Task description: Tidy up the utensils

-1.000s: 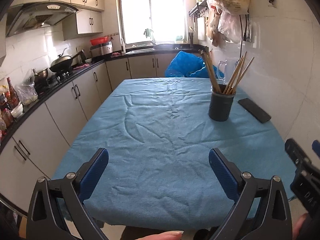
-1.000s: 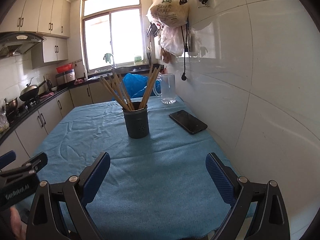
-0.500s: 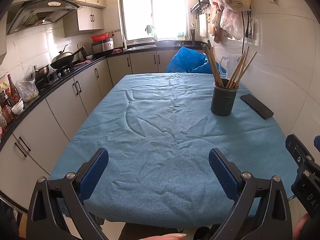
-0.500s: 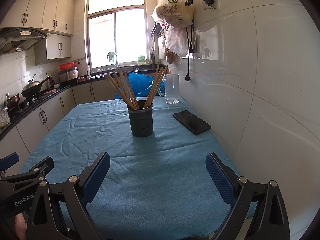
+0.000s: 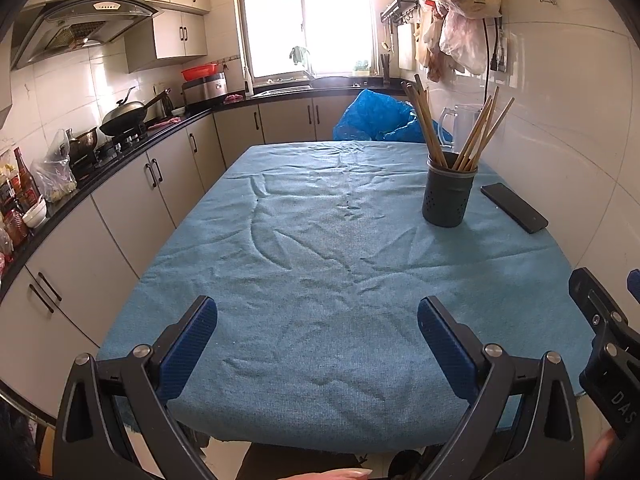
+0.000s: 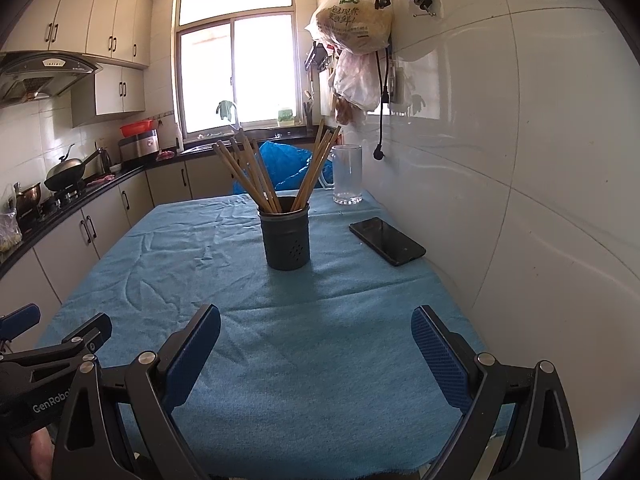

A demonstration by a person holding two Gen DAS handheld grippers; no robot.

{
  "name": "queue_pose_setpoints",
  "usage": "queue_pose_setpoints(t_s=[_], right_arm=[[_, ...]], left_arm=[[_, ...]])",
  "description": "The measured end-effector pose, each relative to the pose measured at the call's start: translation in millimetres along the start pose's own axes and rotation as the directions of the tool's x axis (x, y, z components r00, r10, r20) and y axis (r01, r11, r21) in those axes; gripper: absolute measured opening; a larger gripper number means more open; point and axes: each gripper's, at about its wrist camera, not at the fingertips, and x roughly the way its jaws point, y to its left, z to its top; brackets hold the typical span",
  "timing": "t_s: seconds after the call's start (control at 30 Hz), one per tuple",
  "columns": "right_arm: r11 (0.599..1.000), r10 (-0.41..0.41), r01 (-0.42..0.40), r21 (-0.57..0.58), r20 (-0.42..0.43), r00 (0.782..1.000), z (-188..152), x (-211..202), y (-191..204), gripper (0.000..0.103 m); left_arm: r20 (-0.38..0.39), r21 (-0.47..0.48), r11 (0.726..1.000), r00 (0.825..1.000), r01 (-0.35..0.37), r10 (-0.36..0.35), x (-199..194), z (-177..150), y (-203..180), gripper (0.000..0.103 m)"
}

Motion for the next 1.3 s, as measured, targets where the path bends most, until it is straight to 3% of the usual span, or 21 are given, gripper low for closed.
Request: queue_pose_setpoints(t_s=[1.3], right_arm=[[1.000, 0.006, -0.006, -0.005, -0.010, 1.000, -2.4, 2.5, 1.6, 0.098]], left_arm=[[-0.015, 0.002, 1.000, 1.000, -0.004, 0.004, 4.6, -2.0, 1.0, 0.100]])
